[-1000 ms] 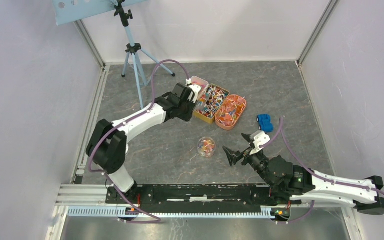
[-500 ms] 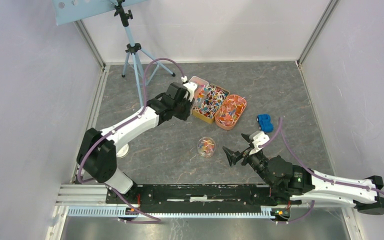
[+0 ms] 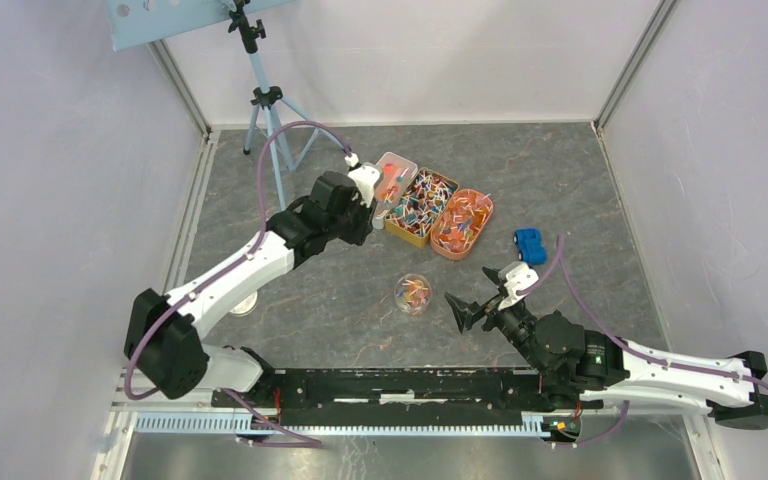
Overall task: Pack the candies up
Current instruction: Scoop the fake candies from the storage box.
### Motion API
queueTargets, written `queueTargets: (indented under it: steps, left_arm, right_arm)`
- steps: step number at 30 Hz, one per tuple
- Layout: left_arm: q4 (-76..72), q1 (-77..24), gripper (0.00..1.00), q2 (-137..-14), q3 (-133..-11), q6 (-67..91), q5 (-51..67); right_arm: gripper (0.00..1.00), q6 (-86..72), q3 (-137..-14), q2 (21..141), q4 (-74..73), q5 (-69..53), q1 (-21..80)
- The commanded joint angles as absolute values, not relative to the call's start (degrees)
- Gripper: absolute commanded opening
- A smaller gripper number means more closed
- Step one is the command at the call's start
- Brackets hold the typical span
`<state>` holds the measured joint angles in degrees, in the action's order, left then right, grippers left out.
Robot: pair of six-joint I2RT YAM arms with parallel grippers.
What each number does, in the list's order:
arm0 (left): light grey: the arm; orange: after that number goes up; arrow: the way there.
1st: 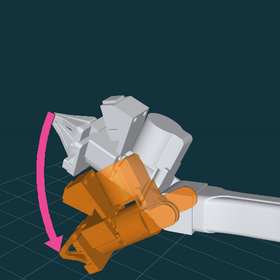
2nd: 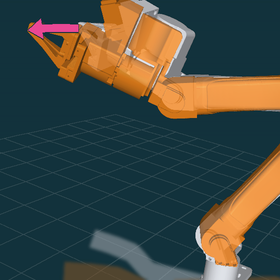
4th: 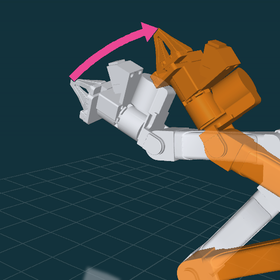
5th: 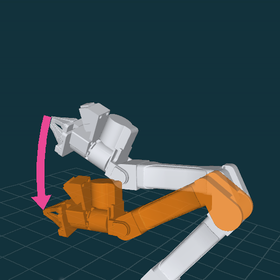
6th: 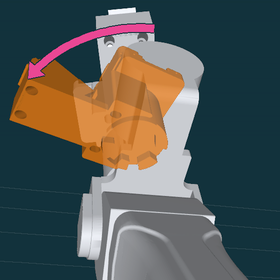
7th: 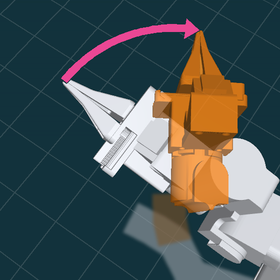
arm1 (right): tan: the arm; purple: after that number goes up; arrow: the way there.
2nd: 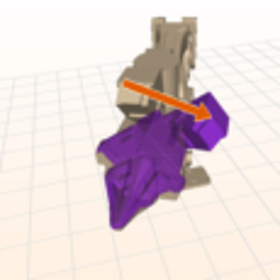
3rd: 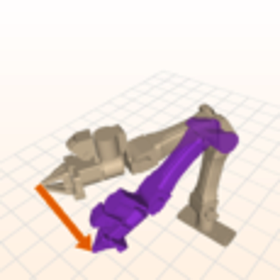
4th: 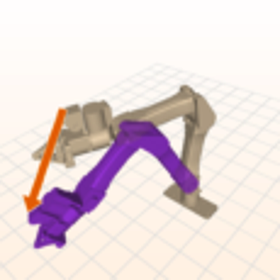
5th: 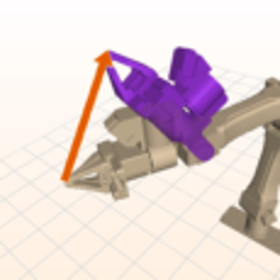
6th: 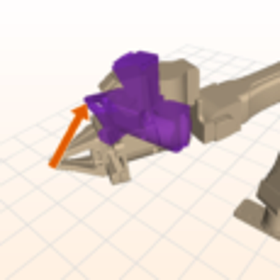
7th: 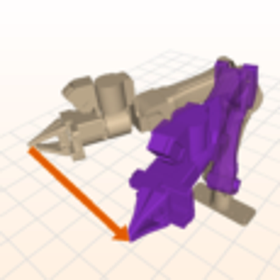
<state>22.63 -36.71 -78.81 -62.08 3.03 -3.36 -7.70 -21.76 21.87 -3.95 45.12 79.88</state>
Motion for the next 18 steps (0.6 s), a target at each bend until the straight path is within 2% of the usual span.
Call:
queueTargets:
  steps: [1, 5, 11, 18]
  left_arm:
    - [18.1, -36.4, 0.02, -73.2, -61.0, 2.7, -2.9]
    - [19.2, -36.4, 0.02, -69.9, -60.3, 2.5, -2.2]
    - [31.0, -36.6, 0.02, -66.3, -63.6, 3.8, 2.7]
    - [40.8, -37.1, 0.02, -57.2, -61.9, 7.0, 8.6]
  right_arm:
    - [0.98, -8.4, -24.5, 22.2, -2.1, 45.6, 80.2]
    - [0.98, -8.5, -24.5, 22.4, -2.2, 45.6, 80.2]
    - [0.98, -8.7, -25.5, 22.6, -3.6, 45.8, 80.1]
    - [0.98, -7.4, -24.5, 21.4, -4.0, 48.1, 80.2]
